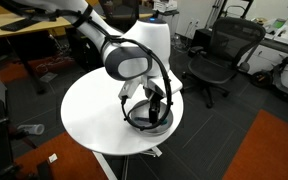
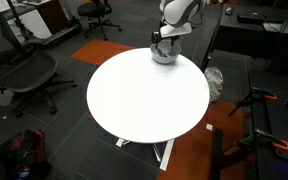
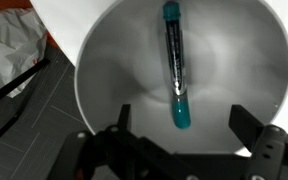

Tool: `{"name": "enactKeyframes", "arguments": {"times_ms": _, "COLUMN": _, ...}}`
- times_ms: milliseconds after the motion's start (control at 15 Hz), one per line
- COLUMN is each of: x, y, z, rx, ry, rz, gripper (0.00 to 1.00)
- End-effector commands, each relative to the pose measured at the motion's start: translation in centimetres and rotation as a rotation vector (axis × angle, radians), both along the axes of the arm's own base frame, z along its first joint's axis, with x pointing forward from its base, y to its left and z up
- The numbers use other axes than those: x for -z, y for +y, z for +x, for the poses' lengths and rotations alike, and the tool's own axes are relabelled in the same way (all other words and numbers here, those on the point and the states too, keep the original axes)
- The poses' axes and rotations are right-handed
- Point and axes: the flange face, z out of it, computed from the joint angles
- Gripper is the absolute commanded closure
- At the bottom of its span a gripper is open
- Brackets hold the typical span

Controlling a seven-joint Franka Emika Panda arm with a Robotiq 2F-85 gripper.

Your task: Remove the marker from the bowl and put it on the table

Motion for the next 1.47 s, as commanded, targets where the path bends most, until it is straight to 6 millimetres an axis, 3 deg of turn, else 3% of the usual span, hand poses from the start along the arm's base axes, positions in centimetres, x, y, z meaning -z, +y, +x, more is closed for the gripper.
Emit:
{"name": "enactKeyframes", "arguments": {"times_ms": 0, "x": 1.0, "y": -0.7, "z": 0.9, "rx": -0.015, "ry": 0.017, "rz": 0.01, "gripper": 0.0}}
{"name": "enactKeyframes", "arguments": {"times_ms": 533, "x": 3.3, "y": -0.8, "z": 1.5, "rx": -0.014, "ry": 0.044, "rz": 0.007, "gripper": 0.0}}
{"name": "enactKeyframes", "arguments": {"times_ms": 667, "x": 3.6, "y": -0.9, "z": 1.7, "rx": -0.015, "ry": 0.048, "rz": 0.004, "gripper": 0.26}}
{"name": "enactKeyframes", "arguments": {"times_ms": 1000, "x": 4.0, "y": -1.1, "z": 1.9, "rx": -0.013, "ry": 0.054, "rz": 0.0, "gripper": 0.66}}
{"name": "enactKeyframes", "arguments": {"times_ms": 1333, "x": 3.6, "y": -1.2, "z": 1.8, "rx": -0.008, "ry": 0.06, "rz": -0.005, "gripper": 1.0}}
{"name": "enactKeyframes", "arguments": {"times_ms": 1400, "x": 3.2, "y": -1.2, "z": 1.8, "rx": -0.003, "ry": 0.061, "rz": -0.008, "gripper": 0.97}}
